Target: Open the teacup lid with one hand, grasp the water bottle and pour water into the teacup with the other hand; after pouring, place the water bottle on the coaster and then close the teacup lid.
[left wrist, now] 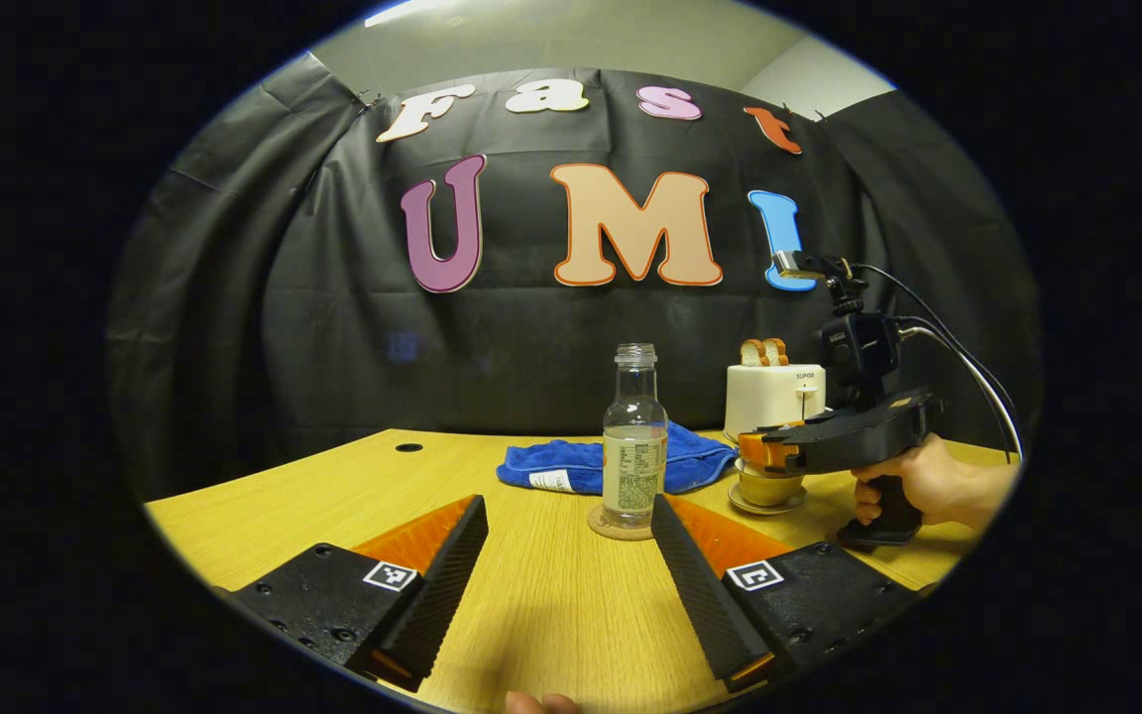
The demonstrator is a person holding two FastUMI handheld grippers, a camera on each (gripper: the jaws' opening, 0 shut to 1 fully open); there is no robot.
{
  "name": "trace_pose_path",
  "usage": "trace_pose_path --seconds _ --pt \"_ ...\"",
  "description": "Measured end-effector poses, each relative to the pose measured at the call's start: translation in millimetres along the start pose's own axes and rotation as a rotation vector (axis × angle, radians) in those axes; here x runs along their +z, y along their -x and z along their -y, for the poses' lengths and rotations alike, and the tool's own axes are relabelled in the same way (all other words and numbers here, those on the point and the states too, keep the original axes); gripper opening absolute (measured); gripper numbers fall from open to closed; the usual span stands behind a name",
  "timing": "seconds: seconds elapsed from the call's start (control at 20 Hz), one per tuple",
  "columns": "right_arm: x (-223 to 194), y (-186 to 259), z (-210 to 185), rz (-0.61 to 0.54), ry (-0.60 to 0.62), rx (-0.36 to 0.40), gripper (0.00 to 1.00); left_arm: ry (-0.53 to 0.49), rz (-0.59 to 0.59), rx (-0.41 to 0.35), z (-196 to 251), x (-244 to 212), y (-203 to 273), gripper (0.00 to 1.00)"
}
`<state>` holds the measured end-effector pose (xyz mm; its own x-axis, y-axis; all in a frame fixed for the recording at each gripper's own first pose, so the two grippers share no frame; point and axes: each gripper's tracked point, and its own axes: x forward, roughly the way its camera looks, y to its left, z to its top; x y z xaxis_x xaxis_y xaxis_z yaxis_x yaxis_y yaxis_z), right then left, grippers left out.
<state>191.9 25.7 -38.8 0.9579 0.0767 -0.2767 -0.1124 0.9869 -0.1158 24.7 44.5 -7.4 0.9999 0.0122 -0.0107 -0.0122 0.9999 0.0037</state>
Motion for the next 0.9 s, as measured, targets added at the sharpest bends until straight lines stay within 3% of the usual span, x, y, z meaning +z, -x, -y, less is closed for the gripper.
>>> trace_pose_path --seconds 0.6,0.8,0.9 --pt "1 1 3 0.060 -0.034 0.006 0.29 0.000 0.000 -0.001 0 -1 -1 0.97" --pt "5 1 3 0.088 -0.076 0.019 0.34 0.000 0.000 -0.001 -1 -1 -1 0.97" --pt "8 2 2 0.104 -0.057 0.013 0.62 0.000 0.001 -0.001 -1 -1 0 0.97"
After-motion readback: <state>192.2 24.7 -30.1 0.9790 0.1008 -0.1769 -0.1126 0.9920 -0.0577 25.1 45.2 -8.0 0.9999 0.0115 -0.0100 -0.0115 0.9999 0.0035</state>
